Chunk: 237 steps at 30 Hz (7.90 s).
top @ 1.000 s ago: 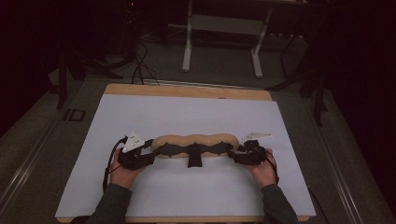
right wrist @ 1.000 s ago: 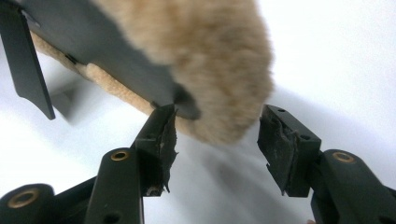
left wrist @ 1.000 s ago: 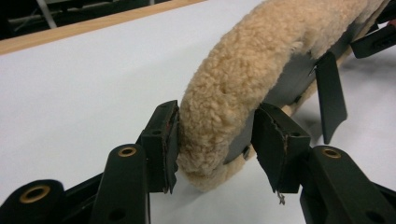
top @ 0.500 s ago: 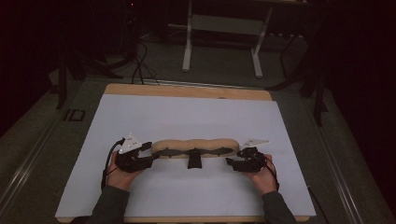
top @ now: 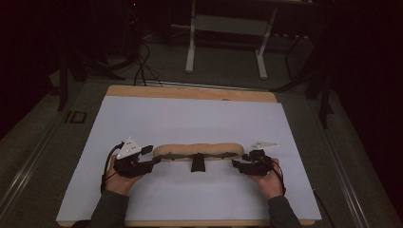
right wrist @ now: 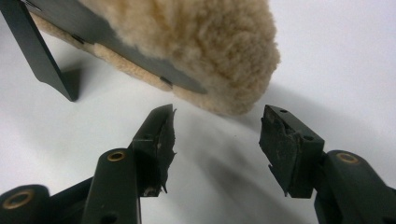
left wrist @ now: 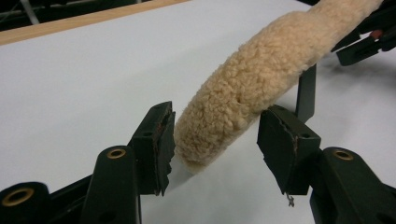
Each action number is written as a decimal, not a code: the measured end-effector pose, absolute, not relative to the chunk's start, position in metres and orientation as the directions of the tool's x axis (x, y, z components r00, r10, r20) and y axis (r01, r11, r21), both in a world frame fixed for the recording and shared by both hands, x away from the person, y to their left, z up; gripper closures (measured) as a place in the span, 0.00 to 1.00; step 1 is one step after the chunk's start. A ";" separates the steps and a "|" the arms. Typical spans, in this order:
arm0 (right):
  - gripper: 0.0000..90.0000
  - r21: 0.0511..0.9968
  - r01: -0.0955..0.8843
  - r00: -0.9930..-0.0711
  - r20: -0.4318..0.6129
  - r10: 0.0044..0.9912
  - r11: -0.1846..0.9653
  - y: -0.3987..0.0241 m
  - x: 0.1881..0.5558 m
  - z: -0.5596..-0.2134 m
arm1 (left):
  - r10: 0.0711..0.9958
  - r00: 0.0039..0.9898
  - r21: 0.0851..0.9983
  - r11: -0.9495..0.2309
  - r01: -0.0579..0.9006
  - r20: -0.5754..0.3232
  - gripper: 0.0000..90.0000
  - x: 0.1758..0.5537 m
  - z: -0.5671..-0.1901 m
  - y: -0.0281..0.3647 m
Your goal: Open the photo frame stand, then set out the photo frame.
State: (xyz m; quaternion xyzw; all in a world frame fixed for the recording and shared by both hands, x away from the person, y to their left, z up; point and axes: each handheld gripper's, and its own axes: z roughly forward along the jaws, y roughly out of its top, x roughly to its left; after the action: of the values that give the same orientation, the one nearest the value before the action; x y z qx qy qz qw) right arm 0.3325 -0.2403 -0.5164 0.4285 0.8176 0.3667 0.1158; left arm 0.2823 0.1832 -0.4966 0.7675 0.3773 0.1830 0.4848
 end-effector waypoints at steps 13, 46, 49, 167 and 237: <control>0.62 0.705 0.631 -0.595 0.170 0.786 0.325 -0.245 0.332 -0.514 | 0.729 0.662 0.896 -0.161 0.413 -0.174 0.53 0.284 -0.490 0.201; 0.90 0.722 0.582 -0.655 0.143 0.742 0.375 -0.232 0.323 -0.507 | 0.791 0.592 0.871 -0.174 0.459 -0.154 0.81 0.298 -0.489 0.207; 0.99 0.735 0.567 -0.648 0.120 0.752 0.371 -0.231 0.322 -0.505 | 0.797 0.588 0.874 -0.182 0.451 -0.137 0.90 0.298 -0.490 0.206; 1.00 0.693 0.577 -0.654 0.075 0.753 0.432 -0.154 0.360 -0.488 | 0.661 0.747 0.872 -0.321 0.370 -0.074 1.00 0.254 -0.499 0.150; 1.00 0.694 0.540 -0.713 0.075 0.698 0.476 -0.139 0.351 -0.482 | 0.573 0.818 0.880 -0.357 0.311 -0.057 1.00 0.248 -0.504 0.082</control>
State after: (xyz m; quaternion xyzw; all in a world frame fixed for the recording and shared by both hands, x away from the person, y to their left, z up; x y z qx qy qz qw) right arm 0.3508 -0.1386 -0.4823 0.3629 0.8521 0.3608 0.1095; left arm 0.2477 0.0823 -0.5040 0.8133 0.2717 0.1312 0.4974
